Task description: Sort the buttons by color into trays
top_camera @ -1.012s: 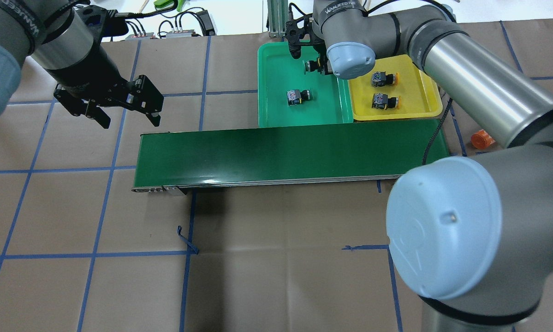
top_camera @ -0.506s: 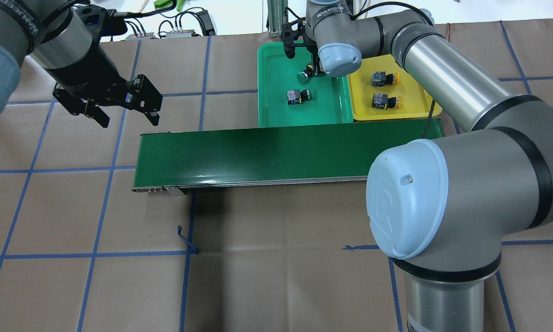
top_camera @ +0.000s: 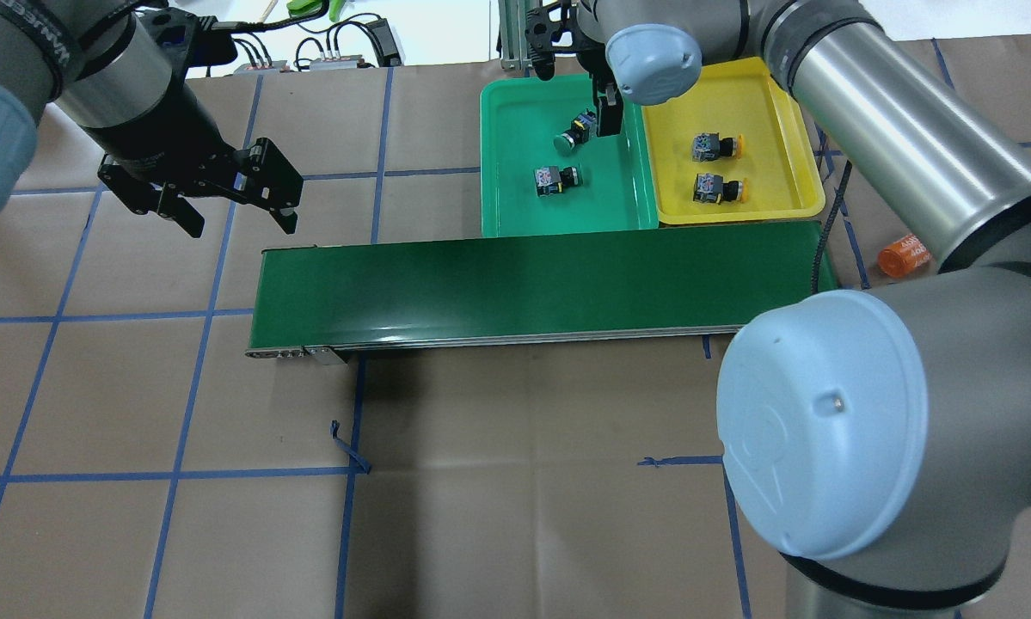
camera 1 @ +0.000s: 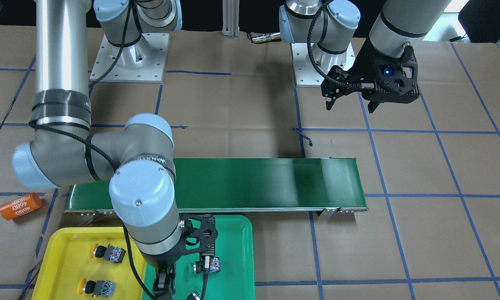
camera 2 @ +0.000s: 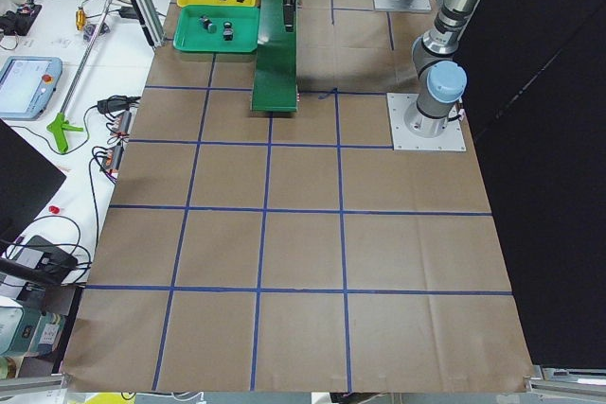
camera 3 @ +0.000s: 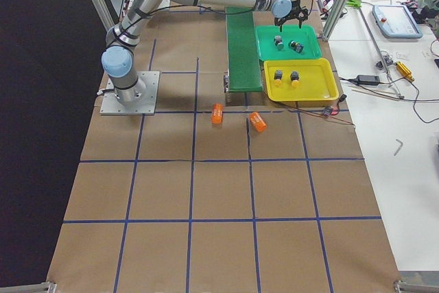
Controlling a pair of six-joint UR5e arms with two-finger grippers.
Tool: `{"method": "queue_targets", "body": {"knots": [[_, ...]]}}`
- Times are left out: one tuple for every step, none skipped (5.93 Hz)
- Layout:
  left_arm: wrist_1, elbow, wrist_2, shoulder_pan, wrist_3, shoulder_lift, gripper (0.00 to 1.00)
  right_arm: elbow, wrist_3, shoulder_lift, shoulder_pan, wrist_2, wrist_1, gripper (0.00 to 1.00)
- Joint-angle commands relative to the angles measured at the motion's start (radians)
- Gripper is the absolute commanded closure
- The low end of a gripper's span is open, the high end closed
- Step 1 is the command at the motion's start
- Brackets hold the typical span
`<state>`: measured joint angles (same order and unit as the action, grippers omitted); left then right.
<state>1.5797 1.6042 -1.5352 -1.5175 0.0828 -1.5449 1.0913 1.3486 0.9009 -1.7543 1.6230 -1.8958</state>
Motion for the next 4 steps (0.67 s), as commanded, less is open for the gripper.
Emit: {"method": "queue_targets", "body": {"knots": [[0.0, 0.0, 0.0, 0.0, 0.0, 0.0, 0.01, 0.002, -0.286, 0.111, 0.001, 0.004, 0.227, 0.0], [0.0, 0.0, 0.0, 0.0, 0.0, 0.0, 0.01, 0.033, -0.491, 0.178, 0.004, 0.005, 0.326, 0.0], [0.0, -0.001, 0.0, -0.001, 0.0, 0.0, 0.01, 0.138, -0.648, 0.279, 0.031, 0.0, 0.348, 0.0], [0.0, 0.0, 0.0, -0.001, 0.0, 0.0, 0.01, 0.257, -0.757, 0.406, 0.068, -0.008, 0.343, 0.0]]}}
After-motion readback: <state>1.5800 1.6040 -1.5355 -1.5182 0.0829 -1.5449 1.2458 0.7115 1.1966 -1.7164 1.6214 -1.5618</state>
